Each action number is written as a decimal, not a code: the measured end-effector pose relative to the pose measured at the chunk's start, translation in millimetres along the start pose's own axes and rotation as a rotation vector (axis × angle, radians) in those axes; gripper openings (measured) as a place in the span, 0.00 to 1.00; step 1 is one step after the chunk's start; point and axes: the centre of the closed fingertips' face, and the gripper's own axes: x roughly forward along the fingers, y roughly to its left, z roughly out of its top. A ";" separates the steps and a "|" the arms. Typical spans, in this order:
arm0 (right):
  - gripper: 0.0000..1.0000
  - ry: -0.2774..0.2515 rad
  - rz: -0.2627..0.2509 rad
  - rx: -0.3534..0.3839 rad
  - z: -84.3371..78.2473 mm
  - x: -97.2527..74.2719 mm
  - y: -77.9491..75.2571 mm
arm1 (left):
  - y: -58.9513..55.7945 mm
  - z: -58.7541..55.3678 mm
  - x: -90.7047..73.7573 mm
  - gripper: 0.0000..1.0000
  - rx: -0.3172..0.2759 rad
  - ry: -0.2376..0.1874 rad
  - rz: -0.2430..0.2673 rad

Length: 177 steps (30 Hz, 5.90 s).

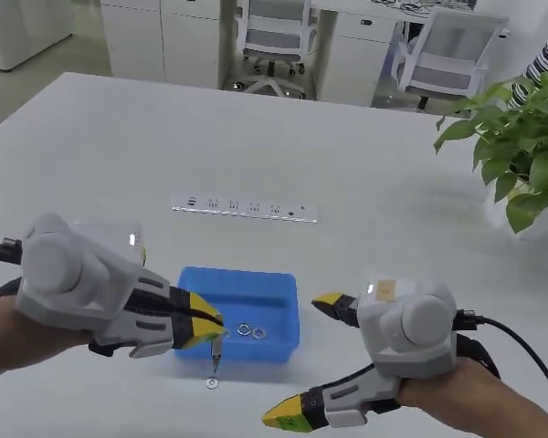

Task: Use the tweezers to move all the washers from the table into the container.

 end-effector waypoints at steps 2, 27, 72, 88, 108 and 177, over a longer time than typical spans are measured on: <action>1.00 -0.001 0.002 0.003 -0.9 -0.7 1.3 | -0.8 -1.3 1.2 0.06 -0.003 0.001 -0.003; 1.00 0.011 0.014 0.033 -17.0 -4.9 12.2 | -4.6 -18.8 12.4 0.06 -0.014 0.020 -0.019; 0.72 -0.044 0.115 -0.109 -2.8 7.0 31.9 | -8.4 -29.8 13.7 0.05 -0.021 0.020 -0.074; 0.39 -0.035 0.203 -0.212 6.0 32.2 35.9 | -7.5 -31.3 13.9 0.05 -0.008 0.041 -0.121; 0.25 0.002 0.276 -0.327 8.0 68.3 39.0 | -7.3 -30.9 14.0 0.05 -0.004 0.049 -0.134; 0.08 0.029 0.302 -0.324 11.8 78.7 37.4 | -12.1 -27.7 0.9 0.31 -0.047 0.035 -0.085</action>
